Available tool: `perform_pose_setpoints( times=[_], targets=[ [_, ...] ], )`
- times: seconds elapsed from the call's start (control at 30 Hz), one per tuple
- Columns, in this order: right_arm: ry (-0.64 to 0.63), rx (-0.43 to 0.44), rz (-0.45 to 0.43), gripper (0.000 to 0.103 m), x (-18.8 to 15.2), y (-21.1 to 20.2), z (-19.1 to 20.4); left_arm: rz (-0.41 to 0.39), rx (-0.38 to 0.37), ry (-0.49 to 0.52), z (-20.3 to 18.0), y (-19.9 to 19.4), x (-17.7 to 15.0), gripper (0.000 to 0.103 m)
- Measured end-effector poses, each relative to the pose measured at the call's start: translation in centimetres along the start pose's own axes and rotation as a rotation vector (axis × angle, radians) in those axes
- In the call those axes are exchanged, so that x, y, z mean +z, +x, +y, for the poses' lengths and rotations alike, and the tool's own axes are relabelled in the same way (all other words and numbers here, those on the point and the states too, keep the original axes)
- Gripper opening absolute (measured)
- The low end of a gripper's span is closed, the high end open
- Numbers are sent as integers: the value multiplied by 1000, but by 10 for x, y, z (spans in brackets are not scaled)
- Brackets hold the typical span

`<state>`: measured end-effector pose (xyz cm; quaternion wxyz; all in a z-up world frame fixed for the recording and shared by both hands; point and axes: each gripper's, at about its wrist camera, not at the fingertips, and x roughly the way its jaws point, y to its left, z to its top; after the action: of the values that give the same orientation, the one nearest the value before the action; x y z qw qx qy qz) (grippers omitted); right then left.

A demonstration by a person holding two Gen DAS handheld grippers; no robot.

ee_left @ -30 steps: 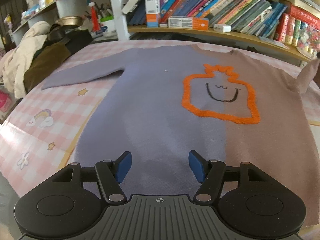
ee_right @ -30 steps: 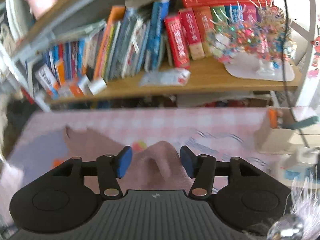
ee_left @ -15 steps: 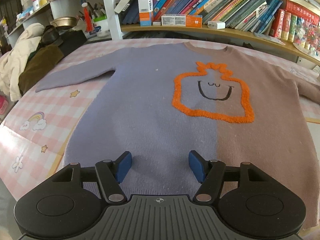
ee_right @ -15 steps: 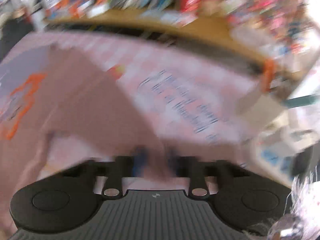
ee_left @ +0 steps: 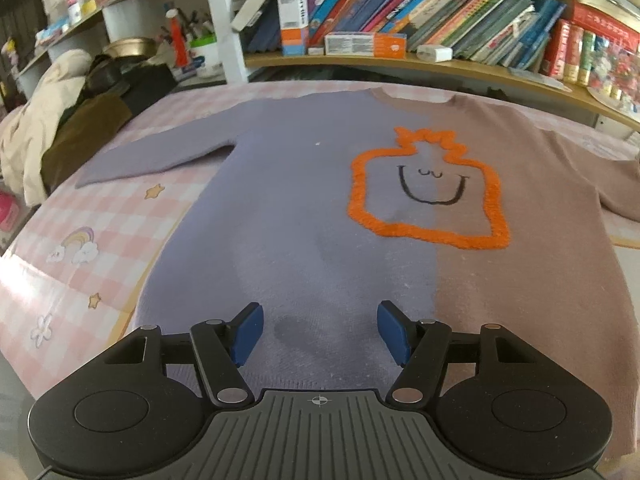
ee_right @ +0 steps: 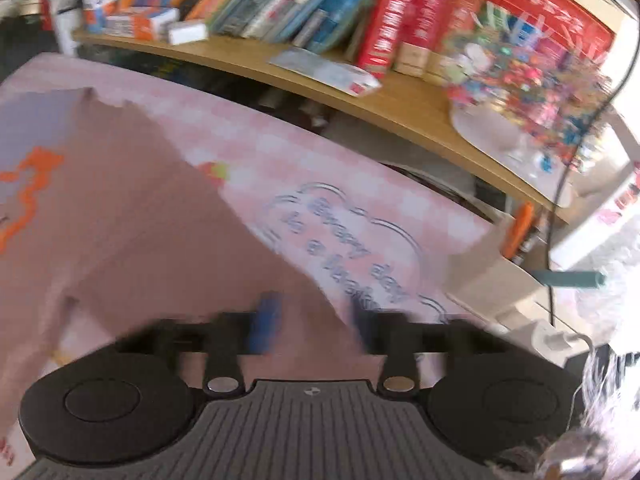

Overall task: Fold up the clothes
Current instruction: 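Sweep the right tool over the pink sleeve to smooth it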

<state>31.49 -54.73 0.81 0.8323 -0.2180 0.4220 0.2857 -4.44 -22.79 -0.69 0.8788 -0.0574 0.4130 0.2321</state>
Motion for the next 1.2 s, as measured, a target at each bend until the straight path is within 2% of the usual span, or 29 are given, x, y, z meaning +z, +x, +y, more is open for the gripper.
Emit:
perform_pose_setpoints(
  times=[0.1, 0.13, 0.27, 0.3, 0.43, 0.5, 0.67, 0.8, 0.87, 1.0, 1.1, 1.2],
  targets=[
    [50, -62, -52, 49, -8, -14, -7, 2, 9, -16, 4, -1, -3, 64],
    [67, -69, -66, 45, -12, -18, -7, 3, 13, -25, 6, 0, -3, 64],
    [142, 24, -86, 41, -34, -34, 11, 10, 12, -57, 11, 3, -5, 64],
    [161, 18, -80, 40, -38, -30, 17, 10, 10, -57, 11, 4, -5, 64],
    [331, -86, -76, 39, -56, -4, 39, 9, 6, -45, 9, 2, -6, 64],
    [407, -107, -89, 40, -61, 2, 41, 8, 11, -32, 9, 1, -6, 64],
    [335, -125, -101, 45, -51, 11, 47, 2, 44, -21, 23, -2, -2, 64],
    [370, -125, -105, 47, -53, 3, 42, -29, 73, -28, 38, -4, 7, 64],
    [405, -98, -134, 47, -60, -11, 49, -42, 83, -39, 46, -4, 10, 64],
    [432, 40, -171, 47, -75, -42, 85, -55, 100, -44, 61, 4, 17, 64],
    [438, 121, -158, 47, -85, -54, 120, -63, 91, -44, 70, 13, 23, 64],
    [446, 150, -130, 47, -93, -60, 151, -67, 77, -30, 78, 22, 29, 64]
  ],
)
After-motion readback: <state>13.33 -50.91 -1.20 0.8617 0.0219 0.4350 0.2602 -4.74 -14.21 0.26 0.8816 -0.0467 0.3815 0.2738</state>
